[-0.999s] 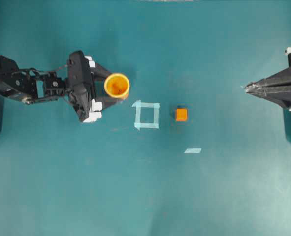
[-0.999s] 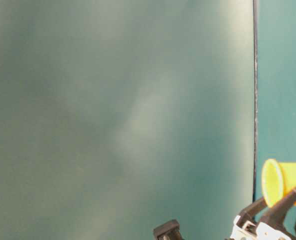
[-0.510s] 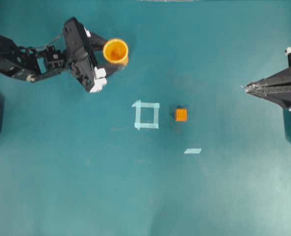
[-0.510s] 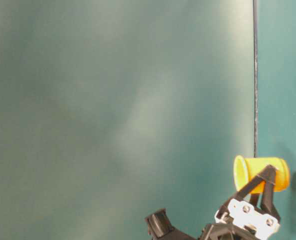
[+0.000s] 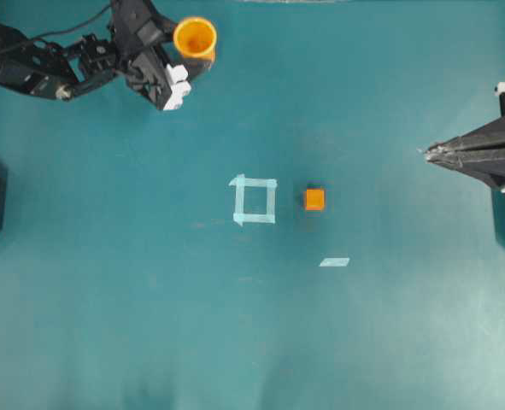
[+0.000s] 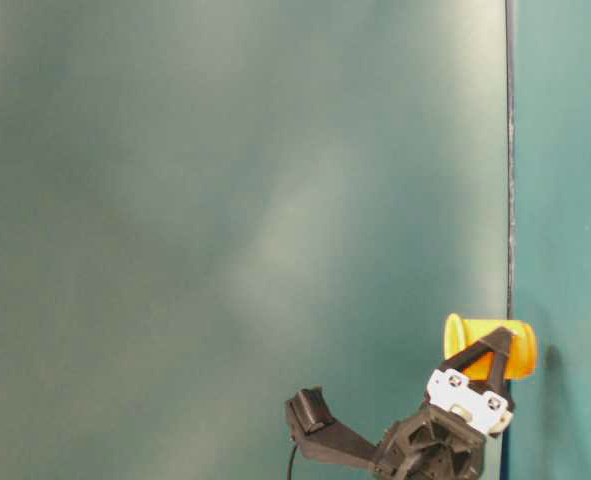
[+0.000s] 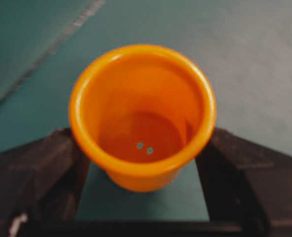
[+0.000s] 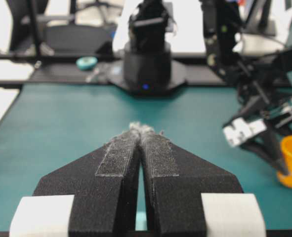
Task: Move the cup backward with left arm.
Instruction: 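Slide the held orange cup backward toward the table's far edge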
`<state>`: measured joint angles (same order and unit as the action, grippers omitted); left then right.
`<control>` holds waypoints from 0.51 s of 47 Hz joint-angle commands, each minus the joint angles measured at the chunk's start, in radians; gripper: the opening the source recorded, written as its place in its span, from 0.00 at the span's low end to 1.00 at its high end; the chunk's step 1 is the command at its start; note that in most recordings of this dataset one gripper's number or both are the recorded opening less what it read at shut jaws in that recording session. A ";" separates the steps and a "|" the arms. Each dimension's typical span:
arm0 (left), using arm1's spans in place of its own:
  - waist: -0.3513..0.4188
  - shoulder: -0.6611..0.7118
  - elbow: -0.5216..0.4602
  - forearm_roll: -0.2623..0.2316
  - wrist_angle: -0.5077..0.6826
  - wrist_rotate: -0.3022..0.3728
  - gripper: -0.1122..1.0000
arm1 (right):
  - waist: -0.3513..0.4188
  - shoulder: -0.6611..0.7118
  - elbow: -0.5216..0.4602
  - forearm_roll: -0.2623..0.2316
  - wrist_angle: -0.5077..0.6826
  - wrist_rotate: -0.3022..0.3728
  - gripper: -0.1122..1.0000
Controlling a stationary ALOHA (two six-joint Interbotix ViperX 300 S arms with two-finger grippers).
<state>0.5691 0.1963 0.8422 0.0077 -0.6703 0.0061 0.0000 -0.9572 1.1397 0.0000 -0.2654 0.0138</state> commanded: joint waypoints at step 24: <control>0.106 -0.005 -0.057 0.003 0.046 0.002 0.68 | 0.002 0.006 -0.035 0.002 -0.003 0.000 0.10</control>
<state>0.6657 0.2025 0.8099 0.0077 -0.6213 0.0107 0.0000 -0.9572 1.1397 0.0000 -0.2654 0.0138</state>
